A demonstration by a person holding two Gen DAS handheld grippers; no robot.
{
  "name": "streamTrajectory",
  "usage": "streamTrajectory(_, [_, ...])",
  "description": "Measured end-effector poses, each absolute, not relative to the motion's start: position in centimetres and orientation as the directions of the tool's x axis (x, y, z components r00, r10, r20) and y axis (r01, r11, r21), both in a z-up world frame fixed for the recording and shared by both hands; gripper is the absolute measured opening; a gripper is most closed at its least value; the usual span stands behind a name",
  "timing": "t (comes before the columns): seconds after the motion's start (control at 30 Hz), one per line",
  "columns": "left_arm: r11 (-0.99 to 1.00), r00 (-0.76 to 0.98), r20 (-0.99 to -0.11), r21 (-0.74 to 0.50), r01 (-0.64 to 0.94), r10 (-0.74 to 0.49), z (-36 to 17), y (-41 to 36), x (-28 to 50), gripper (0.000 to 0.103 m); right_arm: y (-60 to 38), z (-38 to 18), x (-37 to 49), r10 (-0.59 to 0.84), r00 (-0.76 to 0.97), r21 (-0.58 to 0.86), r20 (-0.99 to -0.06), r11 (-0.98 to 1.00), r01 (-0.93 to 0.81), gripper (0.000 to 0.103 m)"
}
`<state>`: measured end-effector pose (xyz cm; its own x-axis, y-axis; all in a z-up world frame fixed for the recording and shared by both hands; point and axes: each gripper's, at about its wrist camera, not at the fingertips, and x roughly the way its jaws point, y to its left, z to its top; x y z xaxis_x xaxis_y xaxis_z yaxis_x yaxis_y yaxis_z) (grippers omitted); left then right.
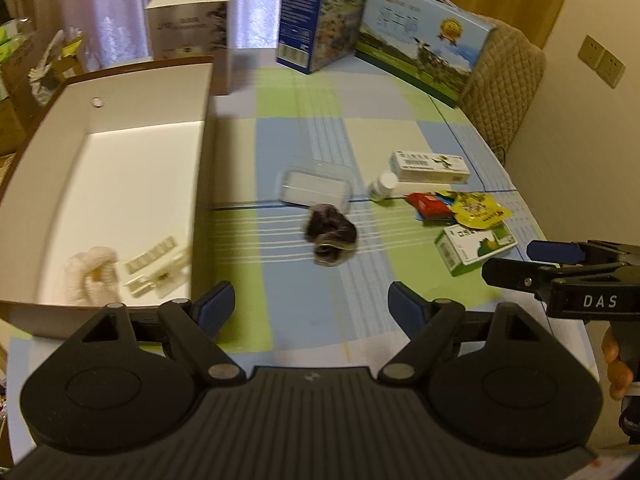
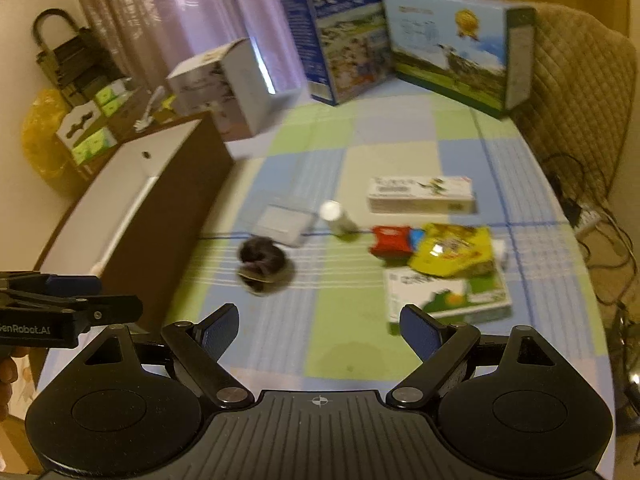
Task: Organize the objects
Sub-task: 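Move both grippers back from the box toward the remaining items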
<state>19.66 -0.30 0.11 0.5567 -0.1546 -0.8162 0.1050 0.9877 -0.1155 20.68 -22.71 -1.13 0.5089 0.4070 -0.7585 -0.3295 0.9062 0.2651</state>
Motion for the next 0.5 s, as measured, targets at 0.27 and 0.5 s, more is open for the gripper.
streamTrajectory(0.27, [0.985, 0.541, -0.826, -0.093, 0.146, -0.158, -1.7, -3.5, 21.3, 0.081, -27.0, -2.4, 21.9, 0.365, 0.501, 0.279, -0.785, 0.93, -0.24, 0.085])
streamTrajectory(0.5, [0.984, 0.534, -0.832, -0.082, 0.155, -0.154, -3.6, -5.0, 23.2, 0.08, -29.4, -3.2, 22.9, 0.337, 0.509, 0.28, -0.792, 0.941, -0.188, 0.085])
